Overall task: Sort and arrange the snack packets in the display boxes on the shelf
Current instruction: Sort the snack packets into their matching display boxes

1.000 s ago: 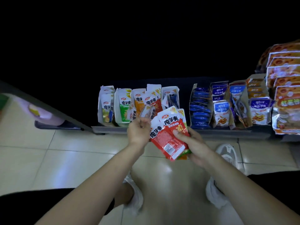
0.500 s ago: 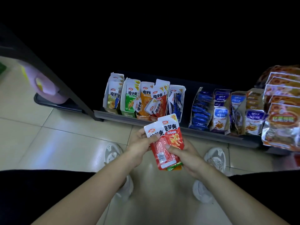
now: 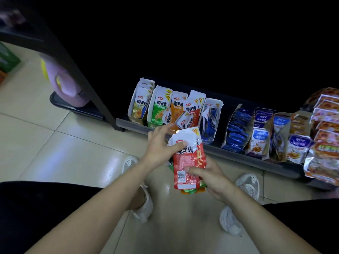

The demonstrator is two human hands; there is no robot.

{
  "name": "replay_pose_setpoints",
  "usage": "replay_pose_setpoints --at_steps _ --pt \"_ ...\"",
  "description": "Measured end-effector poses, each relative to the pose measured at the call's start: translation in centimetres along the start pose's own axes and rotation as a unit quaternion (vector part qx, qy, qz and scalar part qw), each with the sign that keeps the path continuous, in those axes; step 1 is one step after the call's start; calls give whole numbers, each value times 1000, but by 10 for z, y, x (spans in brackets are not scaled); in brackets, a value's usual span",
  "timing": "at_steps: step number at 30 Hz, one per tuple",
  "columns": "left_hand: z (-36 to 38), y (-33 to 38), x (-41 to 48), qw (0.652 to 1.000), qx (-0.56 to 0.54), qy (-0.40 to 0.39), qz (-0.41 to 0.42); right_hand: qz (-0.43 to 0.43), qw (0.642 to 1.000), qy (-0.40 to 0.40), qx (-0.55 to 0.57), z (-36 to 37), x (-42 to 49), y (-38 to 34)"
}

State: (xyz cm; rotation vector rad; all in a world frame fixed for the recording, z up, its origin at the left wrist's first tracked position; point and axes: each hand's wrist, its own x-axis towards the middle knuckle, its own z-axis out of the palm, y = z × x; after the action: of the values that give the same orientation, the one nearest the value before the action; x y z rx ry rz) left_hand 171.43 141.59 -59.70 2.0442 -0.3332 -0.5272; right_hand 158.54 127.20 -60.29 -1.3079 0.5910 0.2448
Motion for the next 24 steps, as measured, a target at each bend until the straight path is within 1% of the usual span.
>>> replay_pose_setpoints --at_steps 2,3,4,6,9,13,14,17,19,21,23,24 --pt "-16 4 7 986 -90 -139 4 7 999 -35 -19 -1 -1 -3" --pt "-22 5 10 979 -107 -171 12 12 998 -49 -24 -1 -2 -4" --pt "-25 4 12 981 -97 -166 26 16 998 -60 -29 -2 -2 -4" --pt "-25 6 13 987 -90 -124 43 17 997 -69 -30 0 -3 -4" --pt "-23 7 15 994 -78 -65 30 13 997 -71 -6 2 -6 -3" --pt "-29 -3 22 997 -36 70 5 11 998 -61 12 -1 -6 -1" --pt "-32 -4 24 995 -43 89 -2 12 999 -50 14 -3 -5 1" --pt "-39 -2 27 992 -73 98 -17 17 999 -26 23 -9 -1 5" --pt "-43 -2 33 984 -100 145 -11 22 999 10 37 -11 2 8" --pt "-48 -1 40 969 -146 201 -9 21 995 77 53 -13 3 12" --pt "-48 3 48 957 -170 234 -4 18 988 141 65 -18 4 14" --pt "-47 6 53 957 -161 242 6 17 984 163 74 -23 5 16"
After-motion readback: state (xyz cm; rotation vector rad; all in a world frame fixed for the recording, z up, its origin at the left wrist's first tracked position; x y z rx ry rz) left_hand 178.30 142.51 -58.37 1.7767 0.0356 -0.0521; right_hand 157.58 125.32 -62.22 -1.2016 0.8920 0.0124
